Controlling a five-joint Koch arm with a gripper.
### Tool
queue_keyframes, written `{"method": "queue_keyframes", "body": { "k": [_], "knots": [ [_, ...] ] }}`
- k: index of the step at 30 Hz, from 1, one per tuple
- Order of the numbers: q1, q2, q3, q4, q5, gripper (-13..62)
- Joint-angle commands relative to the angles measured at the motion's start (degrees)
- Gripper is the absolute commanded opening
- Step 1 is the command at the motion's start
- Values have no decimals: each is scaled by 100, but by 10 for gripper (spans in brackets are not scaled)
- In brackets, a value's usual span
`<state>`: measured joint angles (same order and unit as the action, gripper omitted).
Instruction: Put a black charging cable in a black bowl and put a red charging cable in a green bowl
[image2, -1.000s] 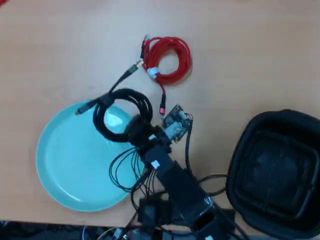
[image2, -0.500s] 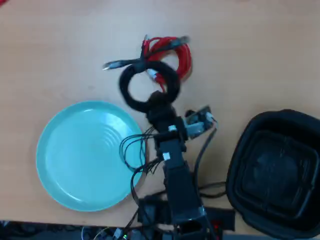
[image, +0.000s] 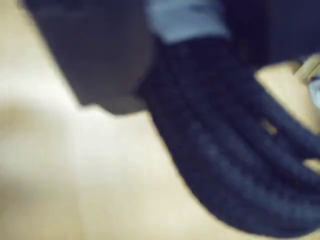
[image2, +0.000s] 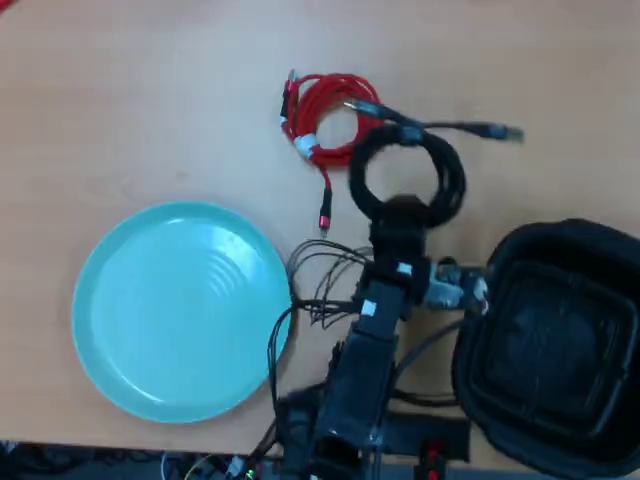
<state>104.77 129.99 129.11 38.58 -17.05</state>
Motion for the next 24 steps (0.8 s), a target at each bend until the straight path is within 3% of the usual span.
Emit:
{"method": "queue_keyframes", "body": {
  "k": [1,24],
  "knots": [
    [220,624,-299,-1002,176,-63],
    [413,624,-2013,-1248,132,-63]
  ]
}}
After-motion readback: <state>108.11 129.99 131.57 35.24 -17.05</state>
